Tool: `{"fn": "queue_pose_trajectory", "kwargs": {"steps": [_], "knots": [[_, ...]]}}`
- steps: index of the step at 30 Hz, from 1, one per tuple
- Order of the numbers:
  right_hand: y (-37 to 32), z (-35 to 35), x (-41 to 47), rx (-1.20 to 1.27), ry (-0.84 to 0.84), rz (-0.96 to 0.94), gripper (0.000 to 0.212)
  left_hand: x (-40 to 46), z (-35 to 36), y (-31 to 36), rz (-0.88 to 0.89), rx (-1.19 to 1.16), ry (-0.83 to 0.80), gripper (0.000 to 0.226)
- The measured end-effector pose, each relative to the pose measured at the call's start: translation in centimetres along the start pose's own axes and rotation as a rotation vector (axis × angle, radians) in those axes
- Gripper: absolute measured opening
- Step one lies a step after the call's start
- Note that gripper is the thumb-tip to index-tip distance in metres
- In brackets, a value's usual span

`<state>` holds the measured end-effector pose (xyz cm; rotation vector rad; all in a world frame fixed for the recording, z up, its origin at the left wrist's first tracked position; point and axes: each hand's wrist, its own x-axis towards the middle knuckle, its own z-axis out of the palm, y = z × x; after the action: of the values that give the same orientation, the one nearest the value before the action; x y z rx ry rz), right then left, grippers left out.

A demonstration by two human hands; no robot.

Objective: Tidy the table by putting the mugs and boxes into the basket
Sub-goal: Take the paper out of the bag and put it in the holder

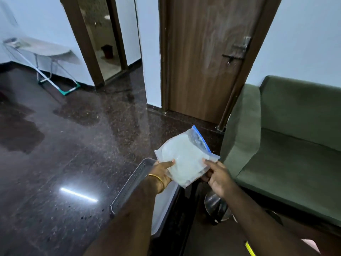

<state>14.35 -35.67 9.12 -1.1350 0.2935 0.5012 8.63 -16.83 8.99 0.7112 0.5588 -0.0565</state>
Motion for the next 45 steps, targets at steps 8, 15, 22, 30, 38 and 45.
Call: {"fn": "queue_pose_trajectory", "kwargs": {"steps": [8,15,22,30,38,45], "knots": [[-10.0,-5.8,-4.0,-0.059,0.077,-0.255,0.05,-3.3,6.6,0.7,-0.028,0.222,-0.097,0.031],[-15.2,-12.5,-8.9,-0.356,0.1,-0.468,0.014,-4.8,14.5,-1.9,0.075,0.375,-0.184,0.035],[-18.2,-17.7,-11.9,-0.833,0.345,-0.77,0.018,-5.6,20.0,-4.9,0.203,0.475,-0.15,0.032],[-22.1,-22.1,-15.7,-0.451,-0.08,-0.58,0.028,-7.1,24.7,-6.6,0.288,0.556,-0.23,0.036],[-23.8,-25.6,-16.7,-0.456,-0.062,-0.664,0.014,-8.9,27.8,-8.1,0.185,0.633,-0.435,0.046],[-23.8,-25.6,-15.5,-0.469,0.044,-0.554,0.009,-9.9,29.8,-9.6,0.186,0.708,-0.434,0.035]]}}
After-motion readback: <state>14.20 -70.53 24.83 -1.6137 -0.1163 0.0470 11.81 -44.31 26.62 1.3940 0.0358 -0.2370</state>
